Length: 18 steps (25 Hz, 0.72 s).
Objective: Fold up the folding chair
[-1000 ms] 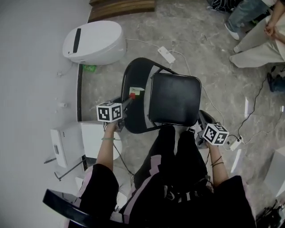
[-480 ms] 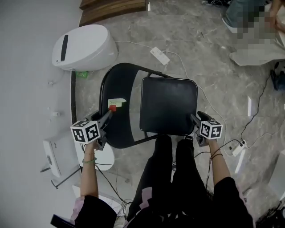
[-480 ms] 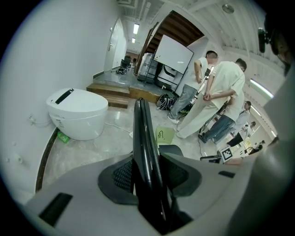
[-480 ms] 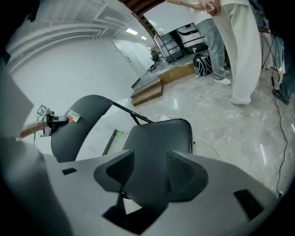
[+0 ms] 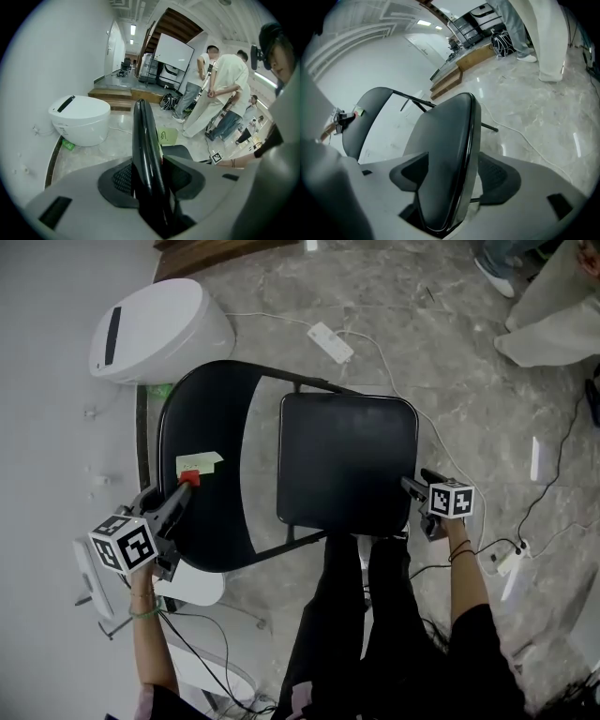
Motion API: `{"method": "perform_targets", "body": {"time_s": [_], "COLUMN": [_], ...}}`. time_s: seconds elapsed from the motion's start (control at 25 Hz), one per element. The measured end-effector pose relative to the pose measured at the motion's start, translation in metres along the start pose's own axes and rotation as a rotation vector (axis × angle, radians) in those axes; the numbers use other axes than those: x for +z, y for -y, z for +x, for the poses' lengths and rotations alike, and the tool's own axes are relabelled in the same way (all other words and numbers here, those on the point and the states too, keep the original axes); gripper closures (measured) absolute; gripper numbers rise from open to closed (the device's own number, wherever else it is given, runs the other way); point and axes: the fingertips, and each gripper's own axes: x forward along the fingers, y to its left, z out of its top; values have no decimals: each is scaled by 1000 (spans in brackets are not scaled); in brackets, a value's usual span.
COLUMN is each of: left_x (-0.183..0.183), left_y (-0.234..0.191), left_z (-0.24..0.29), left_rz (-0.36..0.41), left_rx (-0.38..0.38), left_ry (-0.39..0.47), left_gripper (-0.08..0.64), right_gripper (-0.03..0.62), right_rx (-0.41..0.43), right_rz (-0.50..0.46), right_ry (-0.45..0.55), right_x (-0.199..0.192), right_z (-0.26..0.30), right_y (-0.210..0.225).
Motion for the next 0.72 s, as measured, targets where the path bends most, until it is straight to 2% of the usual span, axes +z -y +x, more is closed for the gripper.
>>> {"method": "perform_targets", "body": {"time_s": [0.16,0.32,0.4,0.64,0.72], "left_x": [-1,2,5,-1,-1], "left_y": [0,7,10,7,6], "left_z": [2,2,4,7,8], "left_rz": [18,24,34,28,28], "left_rx": [5,17,30,17,14], "left_ry": [-8,-26,-37,-35,-29], "left_gripper": [416,416,416,414,414], "right_gripper": [271,260,233,235,236], "right_rx": [124,164,210,470,549], "right_rz": [59,32,56,148,239], "right_ry": [-43,-56,-56,-75,-31], "right_x": [-10,-12,-12,-12,3], "right_z": [22,36,42,58,66], "right_y": [7,21,26,14,1]}}
